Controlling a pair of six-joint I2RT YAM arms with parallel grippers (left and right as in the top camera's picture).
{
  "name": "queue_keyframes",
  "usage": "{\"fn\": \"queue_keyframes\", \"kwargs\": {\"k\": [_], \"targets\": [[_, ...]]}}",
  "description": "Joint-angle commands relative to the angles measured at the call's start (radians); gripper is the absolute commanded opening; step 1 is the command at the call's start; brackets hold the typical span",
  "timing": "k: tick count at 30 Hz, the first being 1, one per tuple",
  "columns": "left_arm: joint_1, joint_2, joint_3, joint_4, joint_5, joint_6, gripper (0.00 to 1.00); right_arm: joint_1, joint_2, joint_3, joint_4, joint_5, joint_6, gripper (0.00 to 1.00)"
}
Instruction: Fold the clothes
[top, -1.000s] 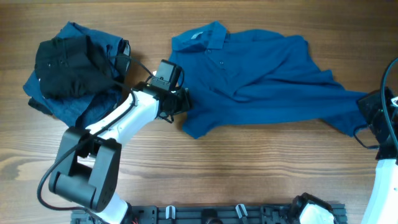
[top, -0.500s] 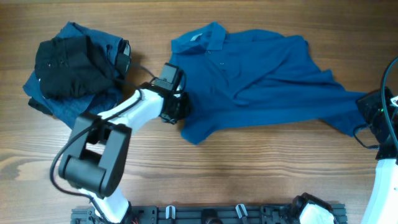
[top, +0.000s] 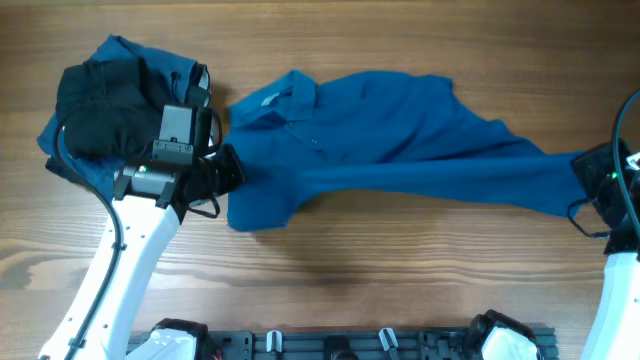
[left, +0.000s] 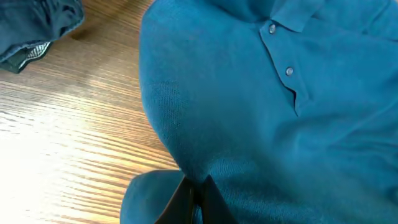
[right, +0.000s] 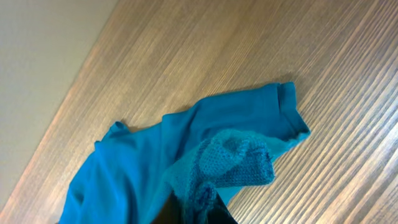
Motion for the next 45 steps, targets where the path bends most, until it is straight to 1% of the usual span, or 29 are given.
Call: {"fn": "queue_keyframes", "kwargs": {"k": [1,2,5,8,12,15,17,18,20,22,25,29,33,36,40,43,45], "targets": [[0.007,-0.053,0.024,-0.028,-0.037,0.031,0.04,-0.004,0.002,0.027,0.011,-0.103,-0.045,0.04],[0.007,-0.075,0.051,-0.043,-0.021,0.073,0.04,-0.004,-0.002,0.032,0.008,-0.157,-0.067,0.04],[0.007,-0.136,0.167,-0.117,-0.021,0.117,0.04,-0.004,-0.006,0.091,-0.044,-0.208,-0.090,0.04],[0.004,-0.184,0.393,-0.237,-0.022,0.184,0.04,-0.004,-0.005,0.245,-0.140,-0.265,-0.143,0.04],[-0.002,-0.188,0.659,-0.348,-0.046,0.232,0.04,-0.004,-0.003,0.459,-0.274,-0.266,-0.146,0.04],[-0.002,-0.187,0.814,-0.376,-0.085,0.236,0.04,-0.004,-0.003,0.603,-0.327,-0.248,-0.146,0.04],[-0.002,-0.187,0.909,-0.380,-0.084,0.240,0.04,-0.004,0.008,0.704,-0.356,-0.235,-0.144,0.04],[-0.002,-0.187,0.954,-0.385,-0.084,0.240,0.04,-0.004,0.018,0.766,-0.388,-0.197,-0.143,0.04],[-0.002,-0.187,1.013,-0.391,-0.083,0.241,0.04,-0.004,0.034,0.830,-0.434,-0.141,-0.144,0.04],[-0.002,-0.185,1.074,-0.390,-0.076,0.259,0.04,-0.004,0.055,0.898,-0.463,-0.125,-0.147,0.04],[-0.002,-0.171,1.116,-0.382,-0.077,0.259,0.04,-0.004,0.077,0.978,-0.462,-0.104,-0.142,0.04],[-0.002,-0.154,1.169,-0.352,-0.072,0.259,0.04,-0.004,0.121,1.154,-0.493,-0.100,-0.138,0.04],[-0.002,-0.154,1.245,-0.369,-0.008,0.259,0.04,-0.004,0.156,1.294,-0.566,-0.064,-0.121,0.04],[-0.002,-0.145,1.254,-0.416,-0.009,0.258,0.04,-0.004,0.172,1.307,-0.627,-0.028,-0.117,0.04],[-0.002,-0.028,1.254,-0.459,-0.010,0.260,0.04,-0.004,0.255,1.292,-0.642,-0.021,-0.127,0.04],[-0.002,0.136,1.254,-0.454,-0.009,0.281,0.04,-0.004,0.359,1.253,-0.642,-0.023,-0.127,0.04],[-0.002,0.262,1.254,-0.424,-0.009,0.285,0.04,-0.004,0.445,1.221,-0.642,-0.041,-0.132,0.04]]}}
